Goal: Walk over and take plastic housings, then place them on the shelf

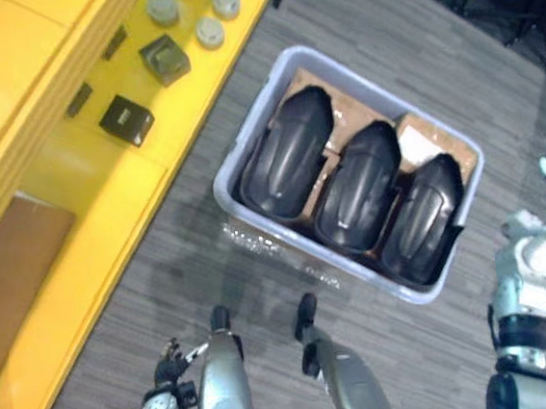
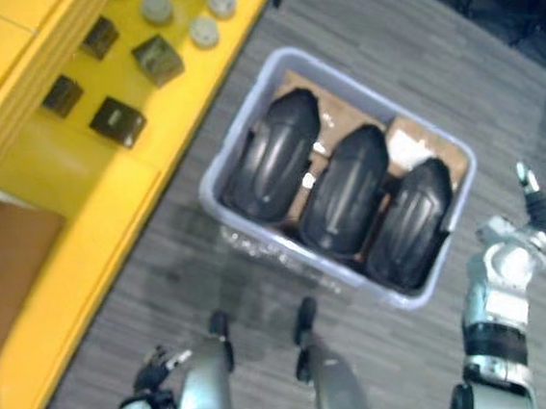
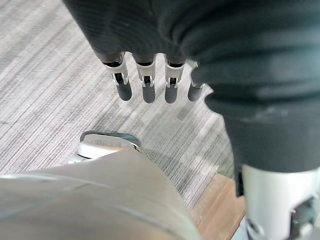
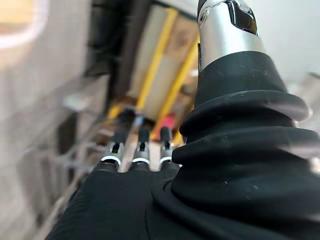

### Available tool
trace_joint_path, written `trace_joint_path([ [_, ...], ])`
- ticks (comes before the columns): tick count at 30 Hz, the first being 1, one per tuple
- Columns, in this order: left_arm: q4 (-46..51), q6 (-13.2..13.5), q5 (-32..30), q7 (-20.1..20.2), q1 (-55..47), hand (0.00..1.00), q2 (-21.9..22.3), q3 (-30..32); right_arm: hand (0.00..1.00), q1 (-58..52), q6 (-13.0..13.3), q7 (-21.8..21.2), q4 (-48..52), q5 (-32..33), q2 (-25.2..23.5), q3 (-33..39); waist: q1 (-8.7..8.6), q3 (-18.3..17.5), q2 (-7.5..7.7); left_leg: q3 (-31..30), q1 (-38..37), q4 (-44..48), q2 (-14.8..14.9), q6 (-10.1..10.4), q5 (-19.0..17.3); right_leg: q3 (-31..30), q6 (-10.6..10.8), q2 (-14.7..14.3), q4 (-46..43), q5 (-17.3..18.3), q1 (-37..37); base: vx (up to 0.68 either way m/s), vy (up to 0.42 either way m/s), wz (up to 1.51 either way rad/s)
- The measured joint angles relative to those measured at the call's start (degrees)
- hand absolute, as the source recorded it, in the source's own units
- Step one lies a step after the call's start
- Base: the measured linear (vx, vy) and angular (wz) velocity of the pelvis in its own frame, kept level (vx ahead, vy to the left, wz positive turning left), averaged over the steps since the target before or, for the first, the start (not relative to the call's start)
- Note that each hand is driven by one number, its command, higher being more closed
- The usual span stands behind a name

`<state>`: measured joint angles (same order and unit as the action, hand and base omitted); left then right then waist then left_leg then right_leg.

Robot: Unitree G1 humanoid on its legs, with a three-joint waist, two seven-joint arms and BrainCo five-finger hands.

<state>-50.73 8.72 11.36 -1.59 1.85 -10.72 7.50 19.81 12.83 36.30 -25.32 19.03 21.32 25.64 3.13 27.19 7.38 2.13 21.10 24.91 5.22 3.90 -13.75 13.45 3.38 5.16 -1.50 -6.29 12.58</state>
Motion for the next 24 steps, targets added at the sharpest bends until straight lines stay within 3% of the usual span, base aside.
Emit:
trace_joint_path([
  [6, -0.08, -0.08, 0.18, -0.13, 1.27, 0.00, -0.04, -1.78, 0.00, -1.36, -0.55, 0.13, -1.12, 2.72, -0.72, 0.03, -0.18, 0.76, -1.25, 0.82, 0.96, 0.14, -0.06, -0.13, 0.05, -2.74, 0.02, 0.09, -0.94, 0.02, 2.32, -0.05, 0.001, -0.11],
  [11, -1.48, -0.36, 2.25, -0.47, 2.91, 0.00, 0.43, -2.73, 0.00, -2.07, -2.60, -0.59, -7.40, 2.70, -2.61, -2.32, -0.91, 1.49, -2.50, 1.83, 1.12, -0.43, -0.01, -0.32, 0.33, -4.26, 0.20, 0.06, -1.23, -0.10, 3.74, -0.03, -0.024, -0.15],
  [16, -2.05, -0.06, 2.51, -0.39, 5.39, 0.00, 0.70, -3.82, 0.00, -3.20, -2.59, -1.28, -12.00, 2.72, -3.76, -2.34, -1.15, 1.77, -2.93, 1.61, 3.21, -0.59, -0.16, -0.07, 0.91, -4.22, 0.58, 0.24, -1.31, -0.36, 5.95, -0.02, -0.026, 0.01],
  [24, -2.14, 0.68, 4.55, 0.09, 6.87, 0.00, 4.10, -4.43, 0.00, -0.83, -1.12, -2.36, -18.03, 2.70, -3.23, -2.34, -1.49, 2.85, -4.86, 0.96, 4.11, -0.69, -1.67, -0.51, 1.69, -3.72, 1.01, 1.65, -1.36, -0.63, 6.51, -0.01, 0.006, 0.06],
])
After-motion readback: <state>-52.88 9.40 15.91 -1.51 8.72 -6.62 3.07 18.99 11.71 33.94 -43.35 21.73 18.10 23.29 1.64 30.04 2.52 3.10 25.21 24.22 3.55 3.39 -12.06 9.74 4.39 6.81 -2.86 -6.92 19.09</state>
